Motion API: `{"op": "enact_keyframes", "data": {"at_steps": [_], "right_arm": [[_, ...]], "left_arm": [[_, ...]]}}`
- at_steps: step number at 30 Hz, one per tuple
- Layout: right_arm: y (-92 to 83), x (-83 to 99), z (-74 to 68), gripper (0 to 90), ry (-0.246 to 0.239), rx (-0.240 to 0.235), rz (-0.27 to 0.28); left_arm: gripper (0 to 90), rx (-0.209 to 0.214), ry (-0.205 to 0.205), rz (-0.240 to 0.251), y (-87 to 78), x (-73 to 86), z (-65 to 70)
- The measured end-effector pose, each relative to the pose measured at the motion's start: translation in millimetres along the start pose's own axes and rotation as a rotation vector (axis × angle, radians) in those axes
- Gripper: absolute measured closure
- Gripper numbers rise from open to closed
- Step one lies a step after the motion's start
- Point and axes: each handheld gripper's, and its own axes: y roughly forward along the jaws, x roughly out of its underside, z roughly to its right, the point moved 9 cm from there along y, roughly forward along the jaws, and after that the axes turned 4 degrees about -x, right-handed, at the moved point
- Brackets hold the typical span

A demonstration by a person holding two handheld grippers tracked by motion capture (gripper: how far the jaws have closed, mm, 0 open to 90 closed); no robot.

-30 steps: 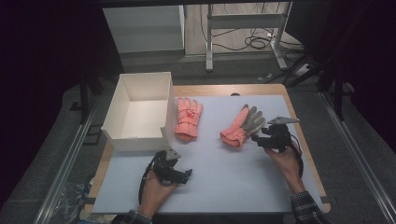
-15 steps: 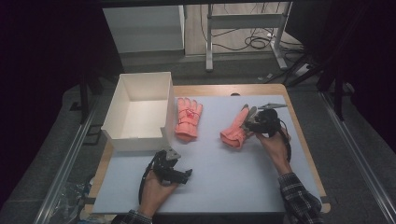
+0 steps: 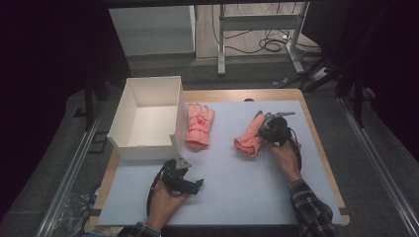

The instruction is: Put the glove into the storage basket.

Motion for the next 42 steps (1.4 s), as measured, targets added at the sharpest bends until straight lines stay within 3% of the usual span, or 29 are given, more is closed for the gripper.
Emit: {"op": "enact_keyframes", "data": {"at_steps": [2, 6, 8, 10, 18, 24, 26, 32, 36, 42], "right_arm": [[-1.4, 0.0, -0.6, 85.0, -0.002, -0.004, 0.002], [-3.7, -1.2, -0.2, 86.3, -0.006, -0.022, 0.013], [-9.4, -4.1, 0.3, 86.8, 0.015, -0.066, 0.039], [-10.8, -4.7, -0.1, 86.9, 0.020, -0.076, 0.045], [-33.7, -10.9, -14.2, 87.0, -0.019, -0.154, 0.084], [-55.1, -12.6, -36.4, 86.9, -0.053, -0.245, 0.094], [-63.0, -10.1, -50.0, 86.9, -0.092, -0.291, 0.087], [-73.5, -1.6, -72.8, 86.9, -0.165, -0.368, 0.075], [-75.8, 14.3, -94.0, 86.9, -0.216, -0.445, 0.051], [-66.2, 32.6, -106.9, 86.8, -0.244, -0.474, 0.000]], "left_arm": [[1.1, 0.000, 0.000, 0.000, 0.0, 0.0, 0.0], [1.1, 0.000, 0.000, 0.000, 0.0, 0.0, 0.0], [1.1, 0.000, 0.000, 0.000, 0.0, 0.0, 0.0], [1.1, 0.001, -0.001, 0.000, 0.0, 0.0, 0.0], [1.1, 0.001, 0.000, -0.001, 0.0, 0.1, 0.0], [1.1, 0.001, 0.000, -0.001, 0.0, 0.1, 0.0], [1.1, 0.001, 0.000, -0.001, 0.0, 0.1, 0.0], [1.1, 0.001, 0.001, -0.001, -0.1, 0.1, -0.1], [1.1, 0.001, 0.000, -0.001, -0.1, 0.1, -0.1], [1.1, 0.000, 0.000, -0.001, 0.0, 0.1, -0.1]]}}
